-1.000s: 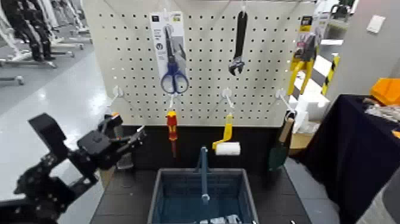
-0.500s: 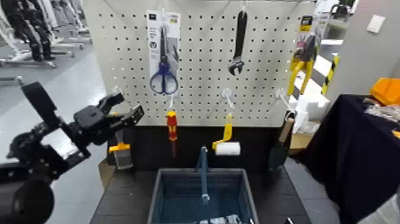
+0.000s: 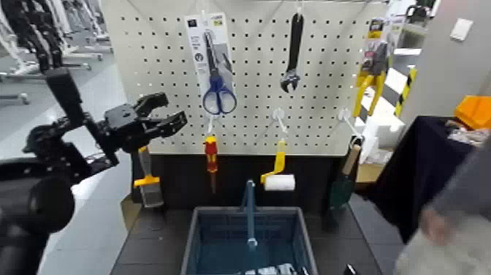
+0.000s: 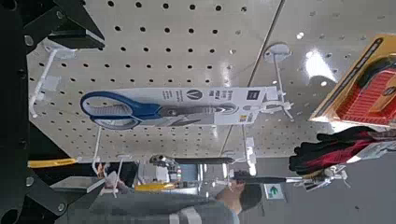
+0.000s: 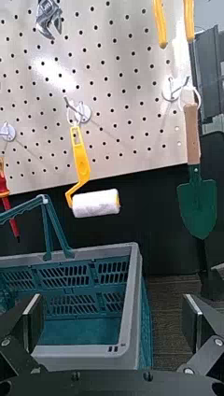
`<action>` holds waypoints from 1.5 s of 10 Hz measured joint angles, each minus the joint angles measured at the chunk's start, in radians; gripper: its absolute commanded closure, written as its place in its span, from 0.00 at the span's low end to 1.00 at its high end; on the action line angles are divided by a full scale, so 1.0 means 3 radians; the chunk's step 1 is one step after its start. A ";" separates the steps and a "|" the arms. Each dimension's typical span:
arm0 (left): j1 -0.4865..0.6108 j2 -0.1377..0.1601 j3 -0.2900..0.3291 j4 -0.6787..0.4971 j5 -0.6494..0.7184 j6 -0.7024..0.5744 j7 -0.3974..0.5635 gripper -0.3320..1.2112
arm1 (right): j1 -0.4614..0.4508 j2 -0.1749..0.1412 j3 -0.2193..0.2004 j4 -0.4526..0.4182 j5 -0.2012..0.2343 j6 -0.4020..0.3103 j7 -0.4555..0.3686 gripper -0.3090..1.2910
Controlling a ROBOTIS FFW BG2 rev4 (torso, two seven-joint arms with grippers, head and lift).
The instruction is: Put the blue scissors into the crate.
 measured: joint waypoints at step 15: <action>-0.0982 0.0152 -0.0490 0.0843 -0.0164 -0.0280 -0.0314 0.51 | -0.0099 0.0016 0.0008 0.0067 -0.0032 0.0052 0.0172 0.30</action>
